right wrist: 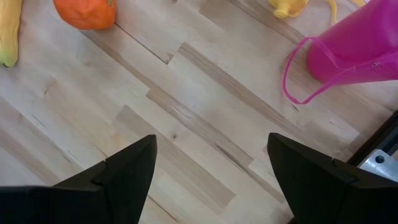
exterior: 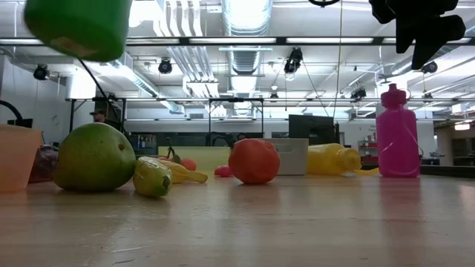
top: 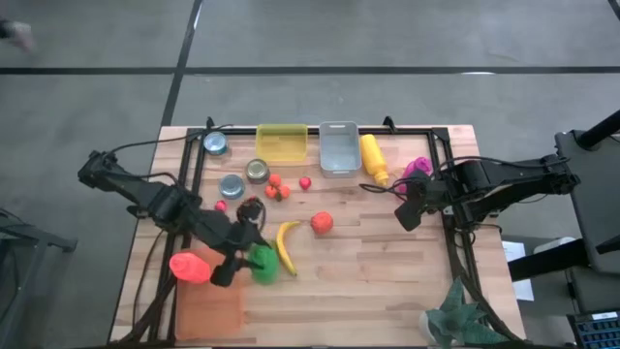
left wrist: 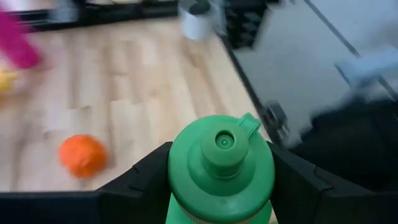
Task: Pick & Place Food Item
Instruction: Put the green tumbler into the orange bin
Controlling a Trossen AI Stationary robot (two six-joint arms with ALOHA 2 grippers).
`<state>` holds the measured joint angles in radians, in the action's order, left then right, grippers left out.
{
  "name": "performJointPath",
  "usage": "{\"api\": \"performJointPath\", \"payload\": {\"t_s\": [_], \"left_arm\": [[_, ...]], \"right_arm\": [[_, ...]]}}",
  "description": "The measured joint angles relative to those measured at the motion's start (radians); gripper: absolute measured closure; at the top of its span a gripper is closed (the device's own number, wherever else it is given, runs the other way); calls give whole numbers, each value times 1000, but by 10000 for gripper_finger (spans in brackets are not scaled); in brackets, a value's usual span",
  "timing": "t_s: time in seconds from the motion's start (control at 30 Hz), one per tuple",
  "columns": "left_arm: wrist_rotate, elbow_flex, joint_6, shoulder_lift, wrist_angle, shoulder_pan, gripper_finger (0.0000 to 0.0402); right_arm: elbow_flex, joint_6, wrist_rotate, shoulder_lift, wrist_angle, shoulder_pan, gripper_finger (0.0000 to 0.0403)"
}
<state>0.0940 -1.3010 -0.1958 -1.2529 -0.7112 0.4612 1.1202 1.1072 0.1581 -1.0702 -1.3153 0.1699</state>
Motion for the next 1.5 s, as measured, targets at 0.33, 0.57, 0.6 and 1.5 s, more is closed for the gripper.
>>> {"api": "performJointPath", "payload": {"t_s": [0.33, 0.57, 0.6, 1.5], "left_arm": [[322, -1, -373, -117, 106, 14, 194], [499, -24, -628, -199, 139, 54, 194], [522, -27, -651, -208, 133, 63, 194], [744, -61, -1254, -241, -150, 423, 194]], "right_arm": [[0, 0, 0, 0, 18, 0, 99], [0, 0, 0, 0, 20, 0, 99], [0, 0, 0, 0, 20, 0, 99], [0, 0, 0, 0, 21, 0, 99]]}}
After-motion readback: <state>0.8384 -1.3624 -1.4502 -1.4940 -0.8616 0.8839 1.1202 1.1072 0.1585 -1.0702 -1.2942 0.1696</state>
